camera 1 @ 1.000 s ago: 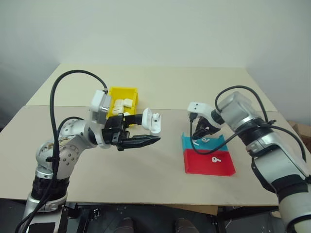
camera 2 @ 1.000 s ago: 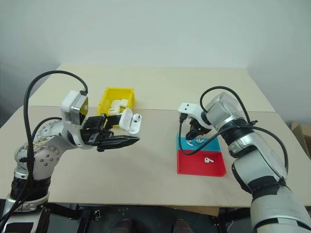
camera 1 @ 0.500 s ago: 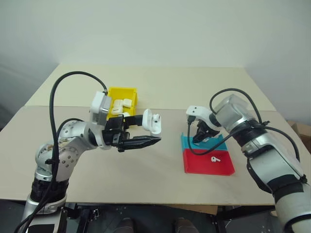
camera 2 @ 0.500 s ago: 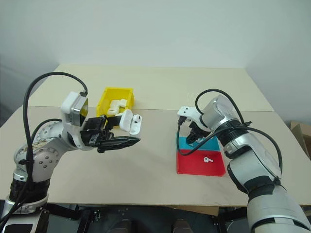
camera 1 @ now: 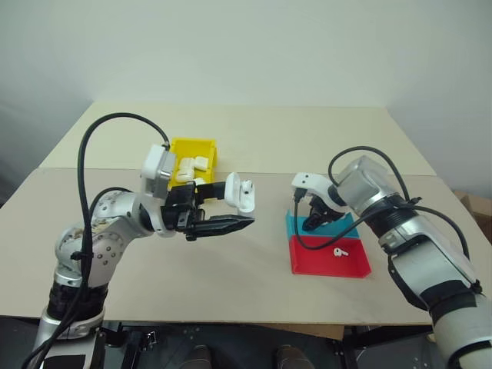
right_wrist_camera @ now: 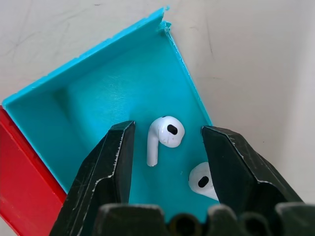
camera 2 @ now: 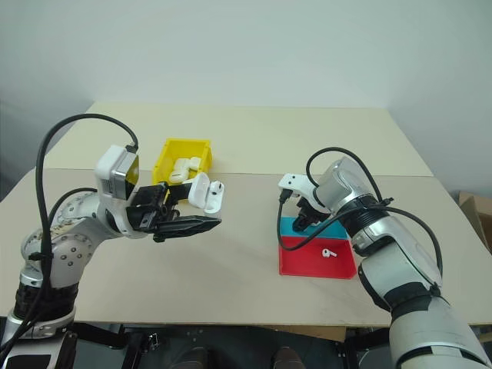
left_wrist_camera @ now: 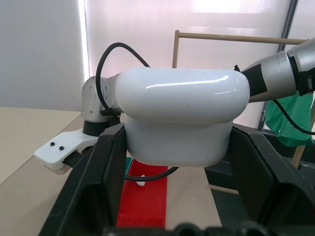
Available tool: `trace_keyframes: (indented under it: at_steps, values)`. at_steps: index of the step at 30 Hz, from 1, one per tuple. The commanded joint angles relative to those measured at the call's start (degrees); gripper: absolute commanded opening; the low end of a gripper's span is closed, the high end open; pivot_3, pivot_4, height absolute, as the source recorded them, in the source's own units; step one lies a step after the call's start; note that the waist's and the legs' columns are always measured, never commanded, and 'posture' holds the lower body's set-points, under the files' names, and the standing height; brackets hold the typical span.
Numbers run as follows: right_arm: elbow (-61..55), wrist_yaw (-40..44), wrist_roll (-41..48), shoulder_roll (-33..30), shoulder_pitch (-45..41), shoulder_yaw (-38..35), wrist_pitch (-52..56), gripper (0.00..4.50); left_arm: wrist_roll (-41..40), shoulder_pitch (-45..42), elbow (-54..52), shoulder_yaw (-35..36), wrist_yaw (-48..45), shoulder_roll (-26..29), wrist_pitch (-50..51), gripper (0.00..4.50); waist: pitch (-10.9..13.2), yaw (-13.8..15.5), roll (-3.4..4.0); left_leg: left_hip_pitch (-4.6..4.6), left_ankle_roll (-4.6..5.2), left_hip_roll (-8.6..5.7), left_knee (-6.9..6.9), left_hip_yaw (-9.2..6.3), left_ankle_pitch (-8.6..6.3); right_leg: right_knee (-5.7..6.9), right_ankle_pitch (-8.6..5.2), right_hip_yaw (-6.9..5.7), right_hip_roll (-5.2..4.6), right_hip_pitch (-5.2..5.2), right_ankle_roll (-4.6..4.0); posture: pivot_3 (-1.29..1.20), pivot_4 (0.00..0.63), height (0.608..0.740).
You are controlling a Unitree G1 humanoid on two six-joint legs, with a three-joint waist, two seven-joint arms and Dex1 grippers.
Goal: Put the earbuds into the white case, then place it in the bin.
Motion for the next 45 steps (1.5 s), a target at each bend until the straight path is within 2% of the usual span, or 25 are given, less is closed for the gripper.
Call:
trace_keyframes:
  at_steps: [1,4,8,14,19,21,23,26,29,32,38,41,45]
  values:
    - [-1.36,0.55,-0.34,-0.21,0.51,-0.33,0.14,2.61,-0.77,-0.01,-1.73,1.06,0.17,0.7,-0.25,2.79,0.0,-0.01,0.0,0.01,0.0,0.0,0.0,0.0,0.0,0.0,0.0,0.0,0.0,0.01,0.0,0.0,0.15,0.74]
    - [-1.9,0.71,-0.34,-0.33,0.85,-0.23,0.21,2.02,-0.8,0.03,-1.77,1.12,0.31,0.79,-0.34,2.79,0.0,-0.01,0.0,0.01,0.0,0.0,0.0,0.0,0.0,0.0,0.0,0.0,0.0,0.02,0.0,0.0,0.15,0.74]
    - [-3.64,0.76,-0.54,-0.6,1.91,0.16,0.79,0.67,-1.04,0.12,-1.99,1.26,0.48,0.96,-0.33,2.79,0.0,0.01,0.0,0.01,0.0,0.0,0.0,0.0,0.0,-0.01,0.0,-0.01,0.0,0.02,0.0,0.0,0.15,0.74]
    - [-5.11,0.73,0.6,-1.07,2.35,-1.45,3.85,0.63,-1.24,-0.16,-1.76,1.11,0.28,1.16,-0.25,2.79,0.0,0.06,0.0,0.05,0.0,0.0,0.0,0.0,0.0,0.0,0.0,-0.01,0.0,0.06,0.0,0.0,0.15,0.74]
    - [-6.8,-0.42,4.06,-2.36,1.26,-6.98,8.87,0.63,-1.21,-0.87,-1.16,0.65,-0.32,1.07,-0.22,2.79,0.0,0.14,0.0,0.01,0.0,0.0,0.0,0.0,0.0,-0.03,0.0,-0.01,0.0,0.05,0.0,0.0,0.15,0.74]
    - [-9.08,-1.45,8.03,-3.32,0.57,-13.37,13.08,0.63,-1.02,-1.27,-0.65,0.42,-0.57,0.96,-0.26,2.79,0.0,0.21,0.0,0.0,0.0,0.0,0.0,0.0,0.0,-0.03,0.0,-0.01,0.0,0.03,0.0,0.0,0.15,0.74]
    - [-12.34,-4.75,12.45,-3.44,0.7,-22.74,17.77,0.63,-0.88,-1.78,0.03,0.22,-0.71,0.72,-0.27,2.79,0.0,0.3,0.0,-0.02,0.0,0.0,0.0,0.0,0.0,-0.02,0.0,0.0,0.0,0.0,0.0,0.0,0.15,0.74]
    - [-23.25,-10.78,20.0,-1.59,5.01,-40.68,21.68,0.63,-0.72,-2.54,1.03,-0.07,-0.72,0.27,-0.26,2.79,0.0,0.46,0.0,-0.04,0.0,0.0,-0.02,-0.01,0.0,-0.04,0.0,-0.01,0.0,-0.01,0.0,0.0,0.15,0.74]
    - [-40.21,-15.68,28.65,4.06,13.13,-57.19,20.91,0.63,-0.65,-3.69,2.18,-0.64,-0.56,-0.42,-0.13,2.79,0.0,0.69,-0.01,-0.02,0.0,0.01,-0.05,-0.1,-0.01,-0.12,0.0,-0.12,0.0,0.12,0.01,0.0,0.15,0.74]
    - [-52.54,-20.71,36.36,10.88,17.48,-66.7,25.47,0.63,-0.25,-5.07,3.67,-1.3,-0.84,-0.92,-0.07,2.79,0.0,0.56,0.0,-0.02,0.0,0.0,-0.01,-0.18,-0.01,-0.09,0.0,-0.19,-0.01,0.18,0.01,0.0,0.15,0.74]
    - [-68.88,-28.56,52.62,22.18,21.29,-72.96,27.02,0.63,0.35,-9.27,8.13,-2.82,0.27,-1.67,2.48,2.79,-0.01,-0.19,0.03,0.08,-0.01,0.0,-0.02,-0.2,0.0,0.06,0.0,-0.18,0.02,0.19,0.01,0.0,0.15,0.74]
    - [-73.58,-31.79,58.36,25.02,22.61,-70.51,24.34,0.63,0.35,-10.88,9.3,-3.1,0.91,-2.59,3.31,2.79,-0.01,-0.47,0.03,0.08,-0.01,0.01,-0.03,-0.23,0.01,0.07,0.0,-0.18,0.02,0.19,0.01,0.0,0.15,0.74]
    - [-77.62,-33.59,61.39,24.14,26.36,-63.65,19.1,0.63,0.46,-11.8,9.59,-3.44,-0.02,-2.84,3.71,2.79,-0.01,-0.71,0.03,0.03,-0.01,0.0,-0.03,-0.23,0.0,0.0,0.0,-0.19,0.0,0.19,0.01,0.0,0.15,0.74]
